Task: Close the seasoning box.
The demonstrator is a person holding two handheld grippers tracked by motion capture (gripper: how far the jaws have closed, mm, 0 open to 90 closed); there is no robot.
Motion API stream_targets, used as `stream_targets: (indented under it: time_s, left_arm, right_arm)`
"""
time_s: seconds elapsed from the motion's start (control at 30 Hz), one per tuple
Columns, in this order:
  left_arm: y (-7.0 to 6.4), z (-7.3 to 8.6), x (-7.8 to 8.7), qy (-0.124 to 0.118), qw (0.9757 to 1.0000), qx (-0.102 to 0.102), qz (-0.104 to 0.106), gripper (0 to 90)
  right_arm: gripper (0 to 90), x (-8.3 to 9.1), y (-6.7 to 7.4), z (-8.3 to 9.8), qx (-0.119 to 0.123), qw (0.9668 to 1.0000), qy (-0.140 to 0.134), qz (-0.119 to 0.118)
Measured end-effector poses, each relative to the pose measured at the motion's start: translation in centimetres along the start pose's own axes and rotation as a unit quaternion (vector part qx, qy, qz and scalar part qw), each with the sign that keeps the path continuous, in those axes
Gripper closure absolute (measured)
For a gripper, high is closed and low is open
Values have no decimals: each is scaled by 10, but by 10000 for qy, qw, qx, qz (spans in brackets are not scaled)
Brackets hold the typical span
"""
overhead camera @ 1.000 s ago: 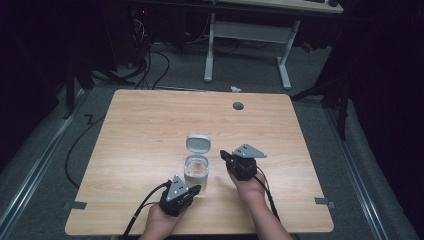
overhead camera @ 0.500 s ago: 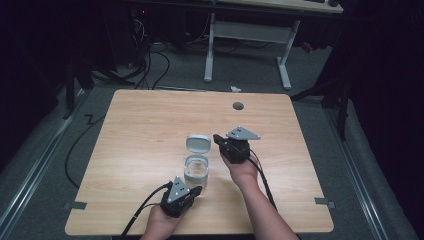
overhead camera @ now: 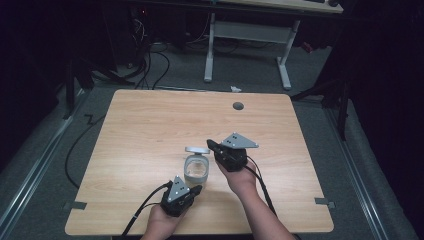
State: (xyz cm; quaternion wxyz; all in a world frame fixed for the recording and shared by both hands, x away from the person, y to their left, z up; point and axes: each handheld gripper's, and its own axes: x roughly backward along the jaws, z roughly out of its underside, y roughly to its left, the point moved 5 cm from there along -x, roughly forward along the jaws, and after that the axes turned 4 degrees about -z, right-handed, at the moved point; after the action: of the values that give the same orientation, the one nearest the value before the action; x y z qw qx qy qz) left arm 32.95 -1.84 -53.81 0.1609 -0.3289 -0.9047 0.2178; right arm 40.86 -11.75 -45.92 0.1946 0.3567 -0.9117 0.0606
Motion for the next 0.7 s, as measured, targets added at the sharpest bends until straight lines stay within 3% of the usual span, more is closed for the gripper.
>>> stream_targets:
  time_s: [0.23, 0.3, 0.43, 0.57, 0.63, 0.67, 0.7]
  left_arm:
    - [1, -2, 2, 25, 10000, 49, 12, 900]
    - [0, -4, 5, 37, 10000, 32, 31, 900]
    - [3, -10, 17, 78, 10000, -25, 51, 881]
    - [17, -28, 35, -36, 10000, -58, 38, 784]
    - [33, -40, 46, -188, 9994, -242, -147, 751]
    - [49, -52, 52, -325, 9987, -217, -326, 699]
    - [49, -52, 52, -325, 9987, -217, -326, 679]
  right_arm:
    - [900, 6, 12, 14, -3, 9999, 38, -115]
    - [900, 8, 12, 17, 34, 9999, 39, -94]
    - [900, 13, 3, 24, -111, 9999, 4, -9]
    - [899, 22, -15, 38, -330, 9993, 119, 121]
    - [897, 23, -19, 41, -329, 9992, 166, 176]
    - [889, 28, -29, 46, -374, 9986, 246, 285]
    - [889, 28, -29, 46, -374, 9986, 246, 285]
